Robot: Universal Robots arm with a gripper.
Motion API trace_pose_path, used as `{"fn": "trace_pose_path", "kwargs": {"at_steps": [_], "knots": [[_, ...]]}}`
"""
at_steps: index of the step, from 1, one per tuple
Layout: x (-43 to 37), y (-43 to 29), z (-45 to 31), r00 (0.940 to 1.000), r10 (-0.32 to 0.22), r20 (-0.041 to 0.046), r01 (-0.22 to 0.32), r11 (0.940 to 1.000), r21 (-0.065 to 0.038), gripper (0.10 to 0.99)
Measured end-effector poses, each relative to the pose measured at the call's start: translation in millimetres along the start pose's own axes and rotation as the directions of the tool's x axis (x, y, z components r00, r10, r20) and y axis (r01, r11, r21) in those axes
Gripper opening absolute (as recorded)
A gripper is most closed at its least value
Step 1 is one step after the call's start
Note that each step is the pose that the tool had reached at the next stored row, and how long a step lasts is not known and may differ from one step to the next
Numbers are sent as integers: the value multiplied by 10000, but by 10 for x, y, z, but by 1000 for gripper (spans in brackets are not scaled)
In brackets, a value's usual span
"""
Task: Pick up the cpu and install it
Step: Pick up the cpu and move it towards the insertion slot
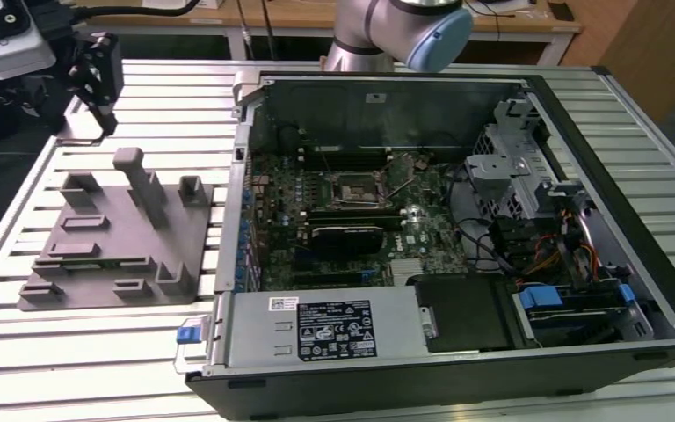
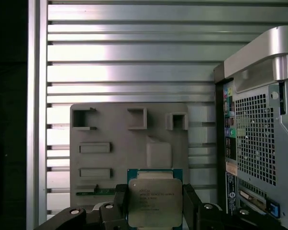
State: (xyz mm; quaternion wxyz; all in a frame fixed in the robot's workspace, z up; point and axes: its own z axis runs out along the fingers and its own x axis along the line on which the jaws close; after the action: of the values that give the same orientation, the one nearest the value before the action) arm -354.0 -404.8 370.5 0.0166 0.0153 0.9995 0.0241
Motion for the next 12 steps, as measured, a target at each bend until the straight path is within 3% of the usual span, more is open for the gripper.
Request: {"fn": "trace_pose_path", "kwargs": {"at_steps": [12], "knots": [[-260, 8, 9, 10000, 0, 0, 0, 10000, 0, 541]]}}
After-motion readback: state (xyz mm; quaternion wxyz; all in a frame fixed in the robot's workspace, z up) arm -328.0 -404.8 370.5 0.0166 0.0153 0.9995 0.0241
